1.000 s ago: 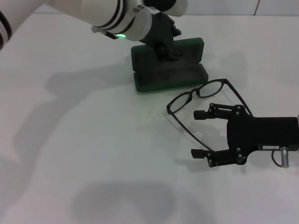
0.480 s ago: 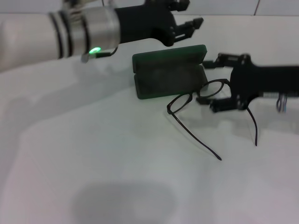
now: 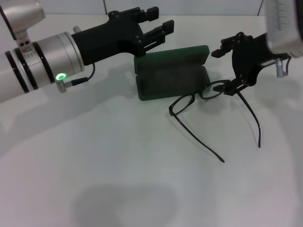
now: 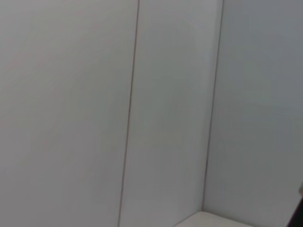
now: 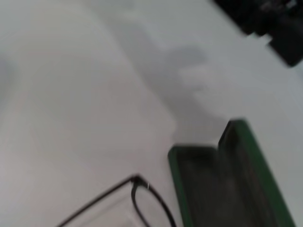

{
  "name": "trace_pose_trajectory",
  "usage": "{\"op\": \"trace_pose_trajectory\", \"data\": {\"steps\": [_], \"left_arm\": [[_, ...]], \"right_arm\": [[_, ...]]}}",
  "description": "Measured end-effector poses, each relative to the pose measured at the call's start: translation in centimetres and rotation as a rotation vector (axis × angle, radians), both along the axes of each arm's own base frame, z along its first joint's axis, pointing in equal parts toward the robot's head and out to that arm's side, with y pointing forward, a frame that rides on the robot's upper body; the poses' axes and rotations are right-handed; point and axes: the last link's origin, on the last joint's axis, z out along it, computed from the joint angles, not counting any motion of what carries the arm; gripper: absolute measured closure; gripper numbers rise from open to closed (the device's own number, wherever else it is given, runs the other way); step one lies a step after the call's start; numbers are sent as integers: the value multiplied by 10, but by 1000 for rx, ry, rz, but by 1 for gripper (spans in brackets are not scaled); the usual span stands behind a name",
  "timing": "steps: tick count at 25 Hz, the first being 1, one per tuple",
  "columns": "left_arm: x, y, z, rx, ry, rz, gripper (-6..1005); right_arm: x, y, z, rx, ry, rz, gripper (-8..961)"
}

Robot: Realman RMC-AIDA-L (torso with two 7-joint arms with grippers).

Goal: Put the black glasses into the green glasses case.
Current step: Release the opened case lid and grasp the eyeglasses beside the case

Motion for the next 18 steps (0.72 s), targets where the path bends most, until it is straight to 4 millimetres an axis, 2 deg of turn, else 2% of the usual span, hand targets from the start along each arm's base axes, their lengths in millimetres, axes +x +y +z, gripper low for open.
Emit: {"op": "trace_pose_trajectory", "data": {"steps": [7,13,16,18], "left_arm": [[3,3,-5,-23,-6,-14,486],[3,3,-7,-30,-4,-14,488],[3,3,-7,-31,-4,-16,488],[4,3,-8,-33,-4,-17,487]], "right_arm": [[-17,3,-20,-50,-131,20,130],[-19,1,-35,-80,-183,46,131],[-17,3,-42,-66,-198,63,331],[-15,3,-47,-61,-205,68,334]]}}
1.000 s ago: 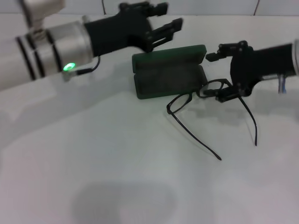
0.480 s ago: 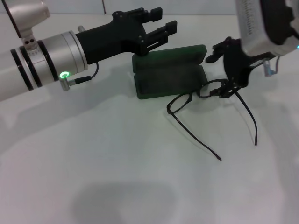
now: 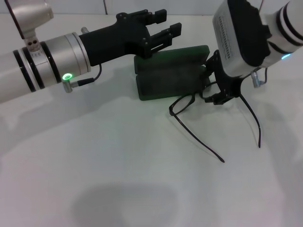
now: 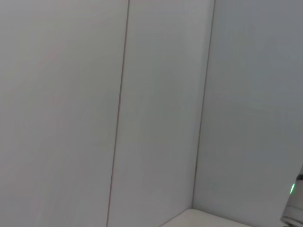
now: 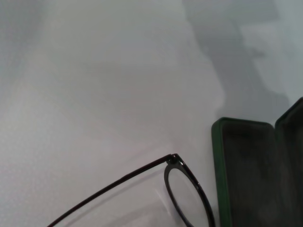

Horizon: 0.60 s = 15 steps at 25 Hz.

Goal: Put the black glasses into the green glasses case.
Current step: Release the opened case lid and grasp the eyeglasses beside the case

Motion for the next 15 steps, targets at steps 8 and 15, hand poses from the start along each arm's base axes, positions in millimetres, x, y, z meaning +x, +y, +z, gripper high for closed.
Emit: {"op": "trace_pose_trajectory", "data": {"steps": [8,15], "left_arm": [[1,0,-1,0,1,-5,488],[2,1,-1,0,3,-9,486]], "right_arm": [[3,2,-11,11,-11,12,357],[3,1,-25,0,-24,38,383]]}}
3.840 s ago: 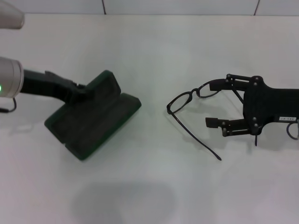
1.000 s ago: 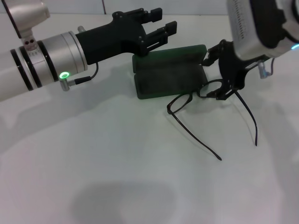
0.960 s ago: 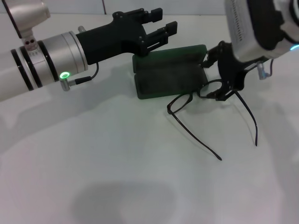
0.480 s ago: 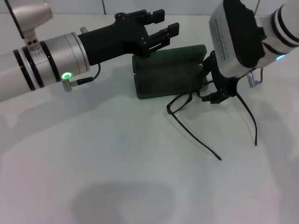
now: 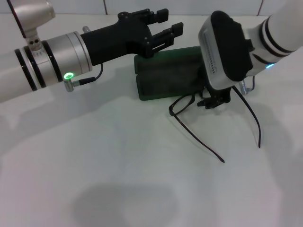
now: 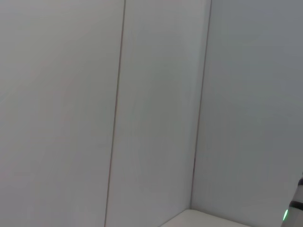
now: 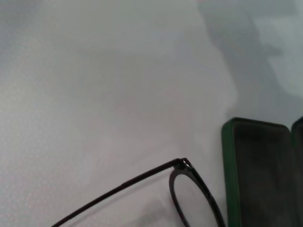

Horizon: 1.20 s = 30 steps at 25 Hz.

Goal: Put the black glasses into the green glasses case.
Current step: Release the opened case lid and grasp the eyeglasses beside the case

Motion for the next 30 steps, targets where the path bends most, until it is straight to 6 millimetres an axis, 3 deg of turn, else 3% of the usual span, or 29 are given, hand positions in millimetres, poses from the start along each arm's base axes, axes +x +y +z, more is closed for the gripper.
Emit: {"op": "trace_pose_trajectory", "data": {"steps": [10,12,30], "left_arm": [[0,0,0,-1,5,-2,486],[0,0,0,-1,6,-2,487],[-1,0,0,0,7,0,488]], "right_arm": [[1,-2,-8,-11,-25,24,425],[1,-2,-9,-9,-29,31,536],[7,-6,-10,0,12,-2,774]]}}
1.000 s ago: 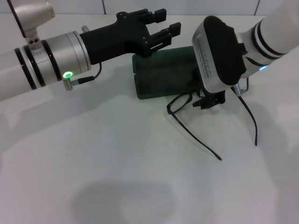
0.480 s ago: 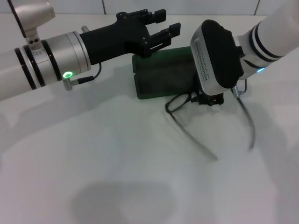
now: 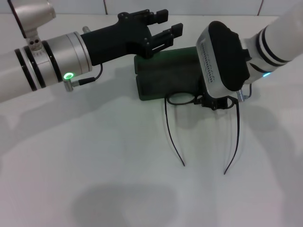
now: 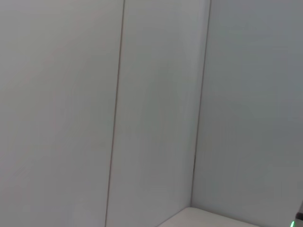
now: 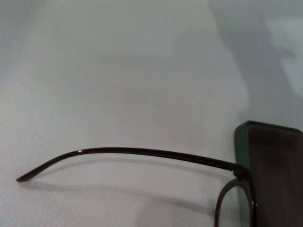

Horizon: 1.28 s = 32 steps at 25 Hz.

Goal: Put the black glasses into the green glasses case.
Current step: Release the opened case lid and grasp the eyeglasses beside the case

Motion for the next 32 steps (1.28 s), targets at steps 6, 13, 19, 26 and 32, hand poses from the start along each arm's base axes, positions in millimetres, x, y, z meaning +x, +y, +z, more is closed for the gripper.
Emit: {"op": "trace_pose_trajectory", "data": {"steps": [6,13,19,26,32], "left_arm": [[-1,-3,1,-6,-12,-3,488],[2,-14,11,-34,-72,-69,486],[5,-30,24,-74,-135,-165,487],[14,-37,23,-203,-119,-287,487],[28,-35,7,-317,-67,-349,488]], "right_arm": [[3,-5,8,14,20,-18,820],[7,-10,47,61,179,-112,833],[22,-15,85,150,442,-211,840],[50,-36,119,140,857,-283,846],[66,-44,117,125,967,-318,823]]}}
